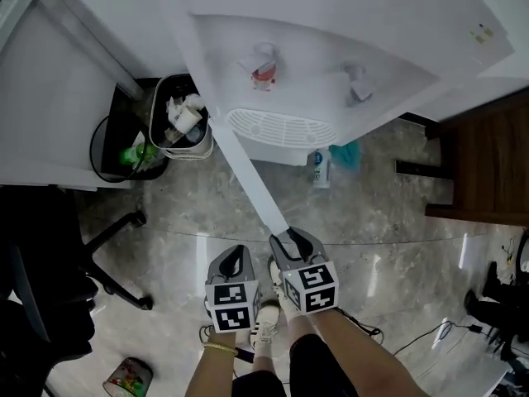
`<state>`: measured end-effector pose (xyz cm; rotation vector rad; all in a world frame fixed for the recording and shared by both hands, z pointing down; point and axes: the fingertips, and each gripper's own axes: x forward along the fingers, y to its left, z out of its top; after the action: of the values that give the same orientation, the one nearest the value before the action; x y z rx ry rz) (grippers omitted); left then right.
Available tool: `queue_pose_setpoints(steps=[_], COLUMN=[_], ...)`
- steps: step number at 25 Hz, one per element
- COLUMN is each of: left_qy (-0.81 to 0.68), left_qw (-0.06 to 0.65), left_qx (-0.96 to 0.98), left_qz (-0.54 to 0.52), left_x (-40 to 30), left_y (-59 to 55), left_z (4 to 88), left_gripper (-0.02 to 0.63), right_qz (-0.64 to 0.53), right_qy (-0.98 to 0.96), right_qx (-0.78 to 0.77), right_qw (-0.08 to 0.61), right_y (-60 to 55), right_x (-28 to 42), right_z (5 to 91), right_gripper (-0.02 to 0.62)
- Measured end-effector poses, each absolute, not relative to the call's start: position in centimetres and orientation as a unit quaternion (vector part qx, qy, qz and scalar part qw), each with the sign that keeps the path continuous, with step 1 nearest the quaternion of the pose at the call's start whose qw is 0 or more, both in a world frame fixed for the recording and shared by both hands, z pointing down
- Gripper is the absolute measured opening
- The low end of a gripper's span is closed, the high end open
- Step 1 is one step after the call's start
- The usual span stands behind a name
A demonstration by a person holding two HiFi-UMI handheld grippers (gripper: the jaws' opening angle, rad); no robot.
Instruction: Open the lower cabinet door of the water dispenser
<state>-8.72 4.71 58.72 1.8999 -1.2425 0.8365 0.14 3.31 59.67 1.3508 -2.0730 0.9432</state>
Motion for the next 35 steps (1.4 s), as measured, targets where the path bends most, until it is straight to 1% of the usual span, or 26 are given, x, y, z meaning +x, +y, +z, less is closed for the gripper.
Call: queue_pose_setpoints(steps=[7, 12, 13, 21, 28, 35], left_qy=[-0.533, -0.552, -0.555, -0.553, -0.543, -0.526], left_qw=[0.364, 0.372, 0.374, 0.383, 0.384, 0.387], left_qx=[0.7, 0.686, 0.684, 0.68, 0.689, 0.697], left_qz=[0.306, 0.294, 0.291, 0.292, 0.287, 0.295], left_x=[-14.9, -17.6, -17.9, -17.7, -15.4, -14.1], left_y=[6.6, 7.2, 7.2, 8.2, 9.8, 11.2], left_z=[58.4, 58.4, 58.4, 57.6, 54.7, 54.2], left_gripper=[0.006, 0.006, 0.006, 0.006, 0.006, 0.006], right_qz=[0.353, 0.354, 0.352, 0.343, 0.357, 0.369], right_qy=[-0.789, -0.785, -0.786, -0.79, -0.78, -0.766], right_qx=[0.436, 0.435, 0.435, 0.425, 0.422, 0.43], right_qw=[0.251, 0.261, 0.264, 0.278, 0.294, 0.302], right_y=[5.6, 5.2, 5.2, 5.9, 9.0, 10.9], right_x=[-8.6, -11.0, -11.2, -11.2, -8.8, -6.8], right_z=[59.5, 59.9, 59.9, 58.4, 55.7, 55.1], right_gripper=[0.096, 0.007, 0.002, -0.002, -0.002, -0.003])
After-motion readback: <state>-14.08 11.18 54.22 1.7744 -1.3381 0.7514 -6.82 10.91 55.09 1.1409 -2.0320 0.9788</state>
